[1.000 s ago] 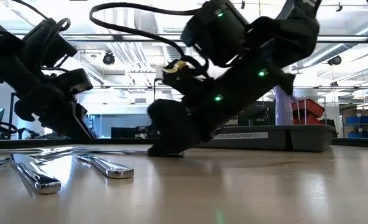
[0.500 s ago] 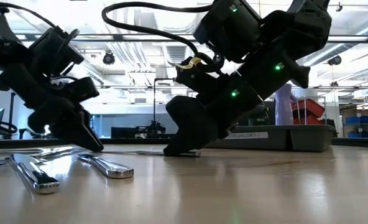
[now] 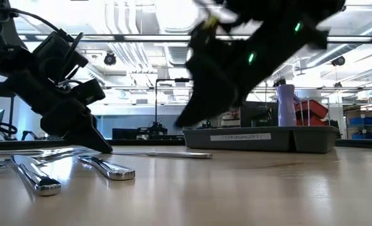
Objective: Sort silverware
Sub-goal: Put the knife into the right compartment of the silverware tray, then adjust the silverware tray
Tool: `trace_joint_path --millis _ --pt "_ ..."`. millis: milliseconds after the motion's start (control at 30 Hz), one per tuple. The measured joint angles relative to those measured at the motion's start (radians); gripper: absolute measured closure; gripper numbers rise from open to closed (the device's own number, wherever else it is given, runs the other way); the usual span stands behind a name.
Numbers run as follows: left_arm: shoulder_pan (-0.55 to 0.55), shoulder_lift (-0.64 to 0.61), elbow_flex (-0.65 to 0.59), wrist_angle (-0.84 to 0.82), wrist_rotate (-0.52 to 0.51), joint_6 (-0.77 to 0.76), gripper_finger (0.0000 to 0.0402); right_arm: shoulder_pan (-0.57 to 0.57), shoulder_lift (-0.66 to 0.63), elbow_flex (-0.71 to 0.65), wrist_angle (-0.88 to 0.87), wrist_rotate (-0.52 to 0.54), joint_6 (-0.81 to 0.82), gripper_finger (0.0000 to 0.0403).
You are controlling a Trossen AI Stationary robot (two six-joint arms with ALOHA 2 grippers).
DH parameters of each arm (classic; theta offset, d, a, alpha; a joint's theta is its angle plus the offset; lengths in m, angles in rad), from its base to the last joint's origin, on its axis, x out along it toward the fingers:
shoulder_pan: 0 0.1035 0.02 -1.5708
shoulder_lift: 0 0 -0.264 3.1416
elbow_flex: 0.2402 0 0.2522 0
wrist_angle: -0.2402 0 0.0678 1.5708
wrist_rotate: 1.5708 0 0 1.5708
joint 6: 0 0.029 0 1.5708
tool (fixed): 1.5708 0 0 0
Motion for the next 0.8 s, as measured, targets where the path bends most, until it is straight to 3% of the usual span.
trace_joint_path --millis 100,167,233,333,467,633,800 --pt "0.0 0.004 -0.002 0.022 0.005 0.001 0.0284 0.025 -0.108 -0.013 -0.024 0.162 -0.058 0.0273" --pt "0.0 0.013 -0.005 0.045 0.007 0.002 0.0284 0.024 -0.199 -0.042 -0.138 0.296 -0.037 0.0268" --pt "0.0 0.013 -0.005 0.052 0.009 0.003 0.0284 -0.028 -0.273 -0.066 -0.306 0.326 0.047 0.0268" --pt "0.0 0.017 -0.005 0.055 0.005 0.004 0.0284 -0.171 -0.367 -0.101 -0.455 0.199 0.117 0.0284" --pt "-0.001 0.021 -0.005 0.058 -0.016 0.006 0.0284 -0.427 -0.378 -0.11 -0.405 -0.108 0.082 0.0329" --pt "0.0 0.021 -0.005 0.06 -0.017 0.006 0.0284 -0.714 -0.271 -0.034 -0.32 -0.343 0.033 0.0395" --pt "0.0 0.018 -0.009 0.063 -0.019 0.007 0.0284 -0.816 -0.108 0.122 -0.369 -0.522 0.001 0.0398"
